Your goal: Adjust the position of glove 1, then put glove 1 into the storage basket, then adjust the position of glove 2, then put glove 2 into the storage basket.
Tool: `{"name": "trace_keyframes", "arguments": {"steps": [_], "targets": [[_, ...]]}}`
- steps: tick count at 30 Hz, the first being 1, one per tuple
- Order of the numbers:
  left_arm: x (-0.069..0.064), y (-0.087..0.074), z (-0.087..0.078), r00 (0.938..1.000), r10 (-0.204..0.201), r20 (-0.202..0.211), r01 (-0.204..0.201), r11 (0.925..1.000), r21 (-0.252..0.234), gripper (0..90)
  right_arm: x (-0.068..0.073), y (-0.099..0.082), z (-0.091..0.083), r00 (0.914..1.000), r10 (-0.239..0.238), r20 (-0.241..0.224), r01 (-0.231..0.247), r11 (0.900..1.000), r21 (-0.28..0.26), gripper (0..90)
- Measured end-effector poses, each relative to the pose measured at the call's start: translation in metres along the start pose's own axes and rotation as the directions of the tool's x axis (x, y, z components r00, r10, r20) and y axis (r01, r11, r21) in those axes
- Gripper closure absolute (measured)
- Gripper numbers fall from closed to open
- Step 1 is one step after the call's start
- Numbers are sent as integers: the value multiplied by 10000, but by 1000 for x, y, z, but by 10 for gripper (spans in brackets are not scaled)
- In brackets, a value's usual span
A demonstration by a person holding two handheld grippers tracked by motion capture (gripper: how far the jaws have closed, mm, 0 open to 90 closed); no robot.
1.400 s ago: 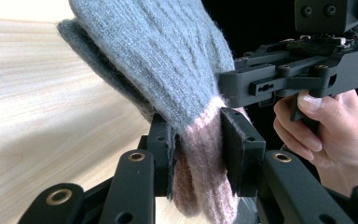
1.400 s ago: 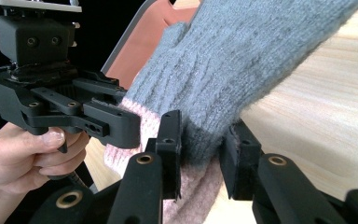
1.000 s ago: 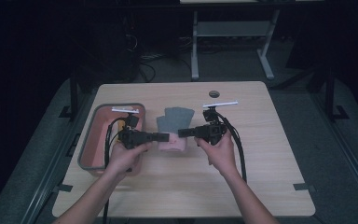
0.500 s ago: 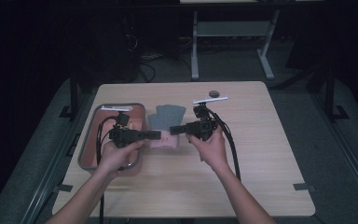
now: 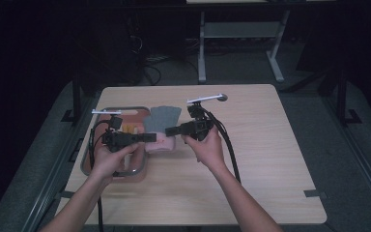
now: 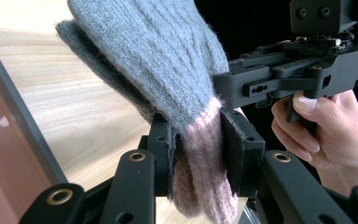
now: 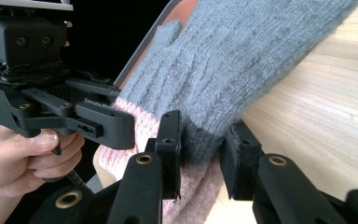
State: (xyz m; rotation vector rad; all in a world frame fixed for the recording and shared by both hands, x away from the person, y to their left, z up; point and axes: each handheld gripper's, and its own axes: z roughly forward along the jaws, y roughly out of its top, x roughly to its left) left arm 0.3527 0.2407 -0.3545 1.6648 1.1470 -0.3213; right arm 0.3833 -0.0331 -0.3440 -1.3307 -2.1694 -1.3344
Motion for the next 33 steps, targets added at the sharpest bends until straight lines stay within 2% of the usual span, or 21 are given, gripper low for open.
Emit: {"name": "trace_keyframes", "arguments": {"steps": [17,33], "targets": [[-3,3,-2,10000,94,-28,-94,9999,48,671,2,2,-2,10000,27,-64,-27,10000,9,704],[4,3,-16,9999,43,-117,-43,10000,-41,673,8,8,11,9998,-141,-156,143,9998,125,702]]}}
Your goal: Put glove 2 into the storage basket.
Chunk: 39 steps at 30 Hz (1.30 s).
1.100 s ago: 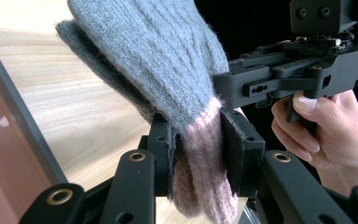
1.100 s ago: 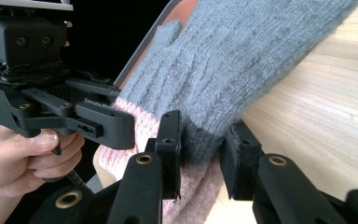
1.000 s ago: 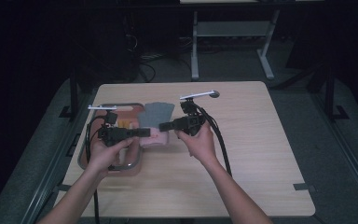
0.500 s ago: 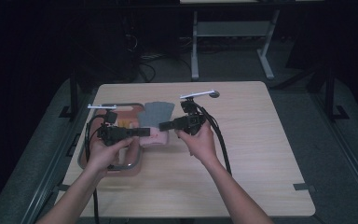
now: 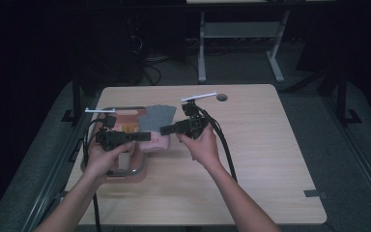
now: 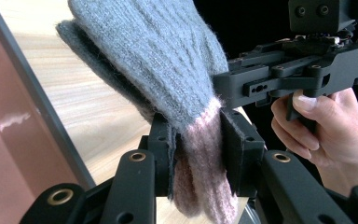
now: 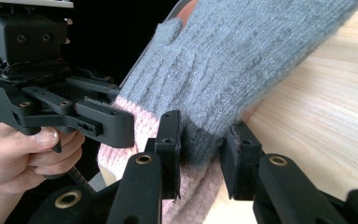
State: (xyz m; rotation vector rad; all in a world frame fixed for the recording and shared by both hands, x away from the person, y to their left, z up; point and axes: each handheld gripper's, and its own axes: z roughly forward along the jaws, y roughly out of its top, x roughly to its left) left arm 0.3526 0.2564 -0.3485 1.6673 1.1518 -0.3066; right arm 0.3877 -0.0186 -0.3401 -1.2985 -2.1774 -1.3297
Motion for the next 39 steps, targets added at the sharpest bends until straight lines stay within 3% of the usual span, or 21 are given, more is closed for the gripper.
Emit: {"name": "trace_keyframes", "arguments": {"steps": [22,39], "targets": [[15,1,-28,9998,-138,-133,134,9995,-284,684,10,13,26,9986,-121,-508,126,9999,97,681],[33,-3,-57,9981,-299,-548,267,9980,-575,695,19,23,55,9969,-102,-782,127,9995,306,643]]}}
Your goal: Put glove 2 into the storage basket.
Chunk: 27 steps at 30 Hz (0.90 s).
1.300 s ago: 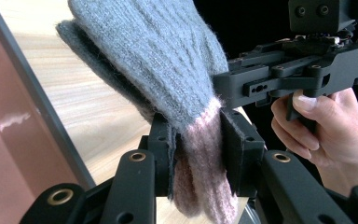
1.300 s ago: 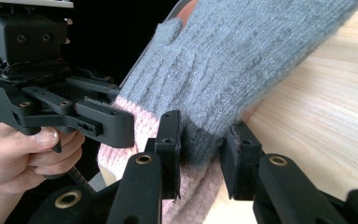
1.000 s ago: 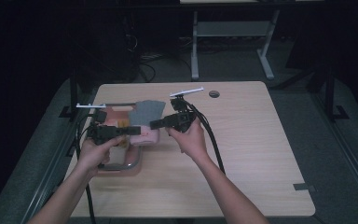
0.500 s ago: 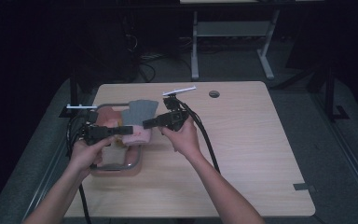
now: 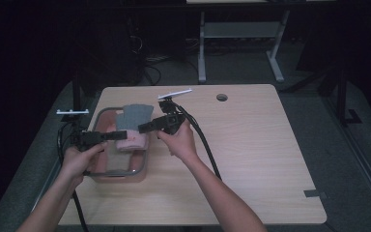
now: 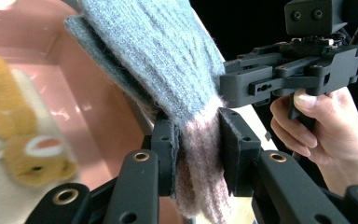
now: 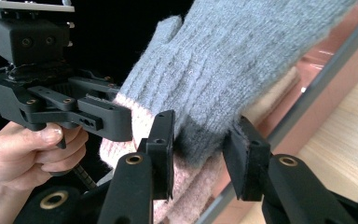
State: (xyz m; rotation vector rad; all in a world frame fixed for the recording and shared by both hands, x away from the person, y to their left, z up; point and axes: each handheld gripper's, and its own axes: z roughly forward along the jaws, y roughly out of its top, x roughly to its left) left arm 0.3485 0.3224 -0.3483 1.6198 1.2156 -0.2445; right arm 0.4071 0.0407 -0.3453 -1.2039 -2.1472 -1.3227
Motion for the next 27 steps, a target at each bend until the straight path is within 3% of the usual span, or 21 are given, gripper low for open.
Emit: {"name": "trace_keyframes", "arguments": {"steps": [15,25,26,27], "targets": [[21,-6,-17,9981,-278,-553,275,9996,-59,701,1,5,22,9999,-9,104,6,9996,269,646],[52,-20,-19,9832,-815,-1636,901,9949,459,702,-4,1,25,9997,19,243,-30,9989,458,646],[52,-20,-19,9832,-815,-1636,901,9949,459,702,-4,1,25,9996,8,275,-21,9988,484,646],[53,-21,-19,9795,-680,-1897,809,9949,607,702,-5,0,25,9996,-19,288,5,9988,493,646]]}}
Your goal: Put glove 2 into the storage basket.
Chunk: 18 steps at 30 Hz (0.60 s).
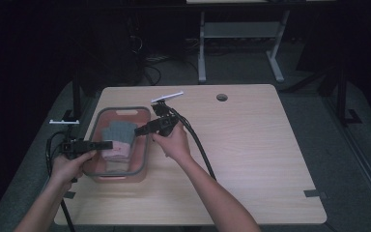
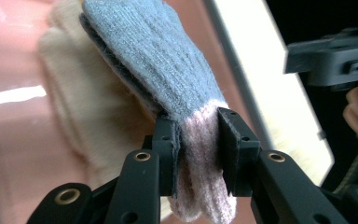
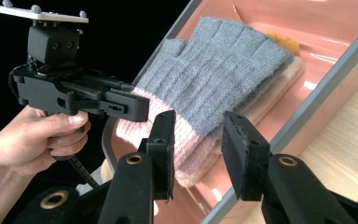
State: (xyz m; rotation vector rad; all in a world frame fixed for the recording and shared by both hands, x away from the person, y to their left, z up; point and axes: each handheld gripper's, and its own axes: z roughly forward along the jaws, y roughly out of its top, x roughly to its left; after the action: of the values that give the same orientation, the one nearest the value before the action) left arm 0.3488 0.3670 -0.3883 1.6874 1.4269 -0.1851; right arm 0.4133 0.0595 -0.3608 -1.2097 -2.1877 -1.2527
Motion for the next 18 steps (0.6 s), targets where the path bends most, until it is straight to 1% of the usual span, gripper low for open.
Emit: {"name": "trace_keyframes", "arguments": {"steps": [3,4,5,6,9,11,12,14,15,17,18], "targets": [[-2,-1,3,9988,111,-480,-104,9998,157,696,0,0,-1,10000,-24,13,24,10000,-1,646],[-4,-1,4,9974,185,-699,-167,9995,266,692,0,0,-1,10000,-31,22,31,10000,-17,646],[-5,-2,6,9949,350,-943,-313,9987,405,688,0,0,-2,10000,-47,48,48,10000,-29,646],[-5,-2,8,9929,448,-1100,-391,9978,534,681,1,0,-3,10000,-51,74,52,10000,-39,646],[-7,-4,13,9886,556,-1401,-445,9957,814,653,1,0,-6,9998,-104,150,105,9999,-41,646],[-8,-4,13,9839,711,-1638,-572,9944,884,629,1,-1,-8,9998,-126,164,127,9999,-49,645],[-9,-3,13,9825,810,-1679,-670,9939,877,608,0,-1,-9,9997,-114,199,115,9999,-69,644],[-8,-2,13,9827,833,-1653,-695,9937,880,551,0,-1,-10,9996,-148,228,150,9999,-86,643],[-8,-1,11,9790,875,-1839,-707,9928,962,551,-1,-2,-11,9997,-124,229,126,9999,-96,642],[-8,1,9,9737,1040,-2028,-835,9907,1073,497,-3,-4,-16,9995,-115,294,120,9998,-154,639],[-9,3,5,9720,1052,-2103,-863,9915,970,486,-3,-4,-18,9995,-105,308,110,9998,-160,637]]}}
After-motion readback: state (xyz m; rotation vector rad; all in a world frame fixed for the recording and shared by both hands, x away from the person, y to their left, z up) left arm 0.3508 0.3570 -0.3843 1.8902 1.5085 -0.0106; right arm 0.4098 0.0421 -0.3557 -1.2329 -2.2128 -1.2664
